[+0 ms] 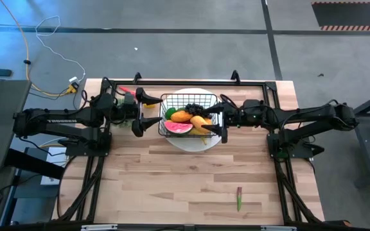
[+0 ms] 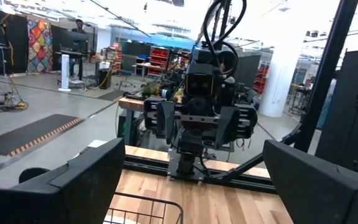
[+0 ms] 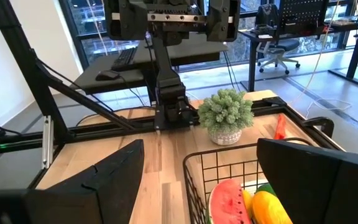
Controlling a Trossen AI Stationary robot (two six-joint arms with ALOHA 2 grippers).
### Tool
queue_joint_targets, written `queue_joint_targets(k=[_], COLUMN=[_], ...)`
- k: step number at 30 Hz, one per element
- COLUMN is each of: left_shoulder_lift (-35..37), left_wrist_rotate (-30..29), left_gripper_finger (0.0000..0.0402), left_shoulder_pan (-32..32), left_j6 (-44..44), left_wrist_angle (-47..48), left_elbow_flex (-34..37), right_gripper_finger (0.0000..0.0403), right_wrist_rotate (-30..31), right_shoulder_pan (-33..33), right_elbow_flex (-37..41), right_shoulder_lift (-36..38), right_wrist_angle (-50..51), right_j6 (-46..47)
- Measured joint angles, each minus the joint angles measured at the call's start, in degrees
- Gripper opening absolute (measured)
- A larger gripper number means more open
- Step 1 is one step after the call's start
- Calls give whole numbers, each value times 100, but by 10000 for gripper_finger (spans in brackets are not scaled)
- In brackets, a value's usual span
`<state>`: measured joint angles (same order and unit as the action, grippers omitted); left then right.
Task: Build produce basket
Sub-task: Put the yellow lemon into the wire basket
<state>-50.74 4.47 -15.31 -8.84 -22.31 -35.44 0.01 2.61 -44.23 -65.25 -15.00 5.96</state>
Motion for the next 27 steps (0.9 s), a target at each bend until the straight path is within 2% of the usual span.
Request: queue_joint_targets(k=[10,18,27], left_shoulder_lift=[0,0,0], left_wrist_rotate=[-4,-41,-65], left_gripper_finger=[372,372,372], left_shoulder_pan=[0,0,0], left_j6=[-289,-23,-103], left_wrist_angle=[27,22,22], left_elbow_flex=[0,0,0], right_gripper_finger=[293,293,293], right_wrist_rotate=[0,7,44], right_shoulder_pan=[0,0,0], right_elbow_flex=[-4,-4,-4], right_shoulder_lift=[-2,-4,-4], right_wrist_angle=[164,206,227], right_j6=[19,-84,59])
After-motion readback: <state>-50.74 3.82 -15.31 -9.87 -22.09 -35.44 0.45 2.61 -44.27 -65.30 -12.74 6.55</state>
